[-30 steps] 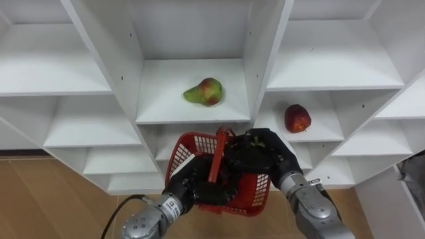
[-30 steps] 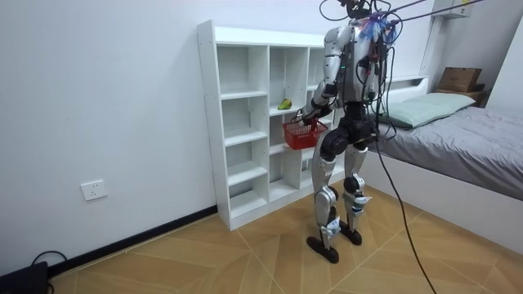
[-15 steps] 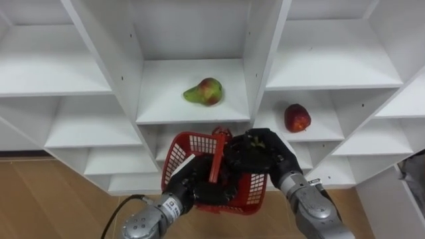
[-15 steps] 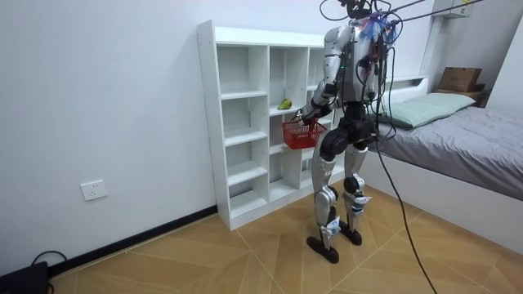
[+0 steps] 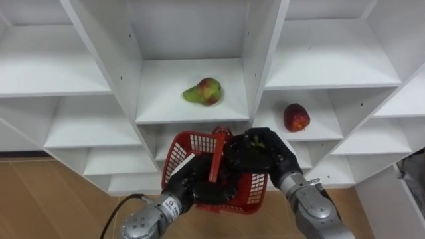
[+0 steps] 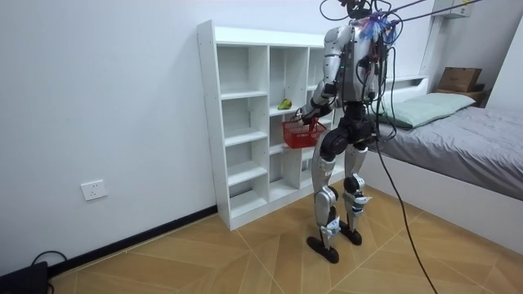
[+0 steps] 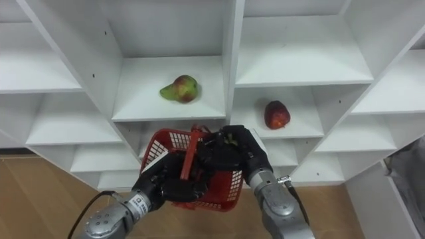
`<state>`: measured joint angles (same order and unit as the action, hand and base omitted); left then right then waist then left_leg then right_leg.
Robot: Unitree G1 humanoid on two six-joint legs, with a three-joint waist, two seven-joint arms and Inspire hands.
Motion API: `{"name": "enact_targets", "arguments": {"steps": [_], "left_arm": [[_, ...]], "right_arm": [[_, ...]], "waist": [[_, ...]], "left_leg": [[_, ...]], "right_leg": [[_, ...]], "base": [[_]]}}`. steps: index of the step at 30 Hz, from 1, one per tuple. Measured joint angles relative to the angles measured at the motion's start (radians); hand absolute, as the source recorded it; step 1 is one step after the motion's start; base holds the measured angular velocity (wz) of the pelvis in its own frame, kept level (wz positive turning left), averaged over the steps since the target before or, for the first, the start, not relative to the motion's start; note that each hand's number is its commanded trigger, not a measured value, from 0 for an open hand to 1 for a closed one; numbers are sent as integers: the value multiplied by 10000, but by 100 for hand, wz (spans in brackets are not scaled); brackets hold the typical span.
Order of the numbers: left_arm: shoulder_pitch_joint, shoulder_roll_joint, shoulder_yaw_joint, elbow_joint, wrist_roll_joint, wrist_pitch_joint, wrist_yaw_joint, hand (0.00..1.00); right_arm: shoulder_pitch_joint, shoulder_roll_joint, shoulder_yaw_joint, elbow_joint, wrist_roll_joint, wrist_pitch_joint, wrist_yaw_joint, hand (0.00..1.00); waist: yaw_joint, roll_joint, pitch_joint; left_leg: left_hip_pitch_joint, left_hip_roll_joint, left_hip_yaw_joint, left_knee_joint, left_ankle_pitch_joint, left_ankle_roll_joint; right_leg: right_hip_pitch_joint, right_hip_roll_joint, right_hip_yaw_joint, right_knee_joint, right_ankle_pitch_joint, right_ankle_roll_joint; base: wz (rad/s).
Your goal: Collect fruits from the closet
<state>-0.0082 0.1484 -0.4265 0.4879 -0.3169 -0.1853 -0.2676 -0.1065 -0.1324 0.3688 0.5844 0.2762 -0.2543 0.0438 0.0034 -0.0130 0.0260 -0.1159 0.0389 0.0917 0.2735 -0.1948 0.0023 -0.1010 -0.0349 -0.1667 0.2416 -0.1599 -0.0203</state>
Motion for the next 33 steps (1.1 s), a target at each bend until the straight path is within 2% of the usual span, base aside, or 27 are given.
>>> {"name": "enact_targets", "arguments": {"steps": [3, 11, 15, 25, 33], "left_arm": [[3, 19, -11, -7, -1, 0, 5, 100], [144, 278, -41, -187, 0, 0, -155, 100], [159, 287, 66, -185, 33, -12, -227, 100], [298, 346, 256, -171, 171, -70, -403, 100], [300, 342, 313, -172, 514, -70, -422, 100]], "right_arm": [[9, -26, 5, 115, -13, -157, -17, 0], [107, -16, 16, 128, -82, -221, 35, 0], [228, -26, -5, 177, -399, -366, 56, 0], [340, -36, -26, 370, -790, -394, 262, 0], [422, 3, -146, 373, -1029, -402, 284, 0]], "waist": [[-11, -5, 1], [-29, -51, -5], [15, -65, -9], [24, -103, -2], [16, -35, -17]], "left_leg": [[122, -3, -12, -10, 0, 0], [274, -10, 15, -54, 1, -2], [287, 10, 28, -52, 1, -3], [387, 12, 138, -22, 0, -3], [357, 15, 130, 13, -1, -10]], "right_leg": [[153, 4, -6, -57, -2, 3], [337, 37, -3, -188, 11, 5], [342, 30, 7, -159, 12, 2], [340, 17, 13, -36, 12, 2], [333, 40, 2, -5, 42, -41]], "base": [[0], [0], [0], [-3], [0]]}}
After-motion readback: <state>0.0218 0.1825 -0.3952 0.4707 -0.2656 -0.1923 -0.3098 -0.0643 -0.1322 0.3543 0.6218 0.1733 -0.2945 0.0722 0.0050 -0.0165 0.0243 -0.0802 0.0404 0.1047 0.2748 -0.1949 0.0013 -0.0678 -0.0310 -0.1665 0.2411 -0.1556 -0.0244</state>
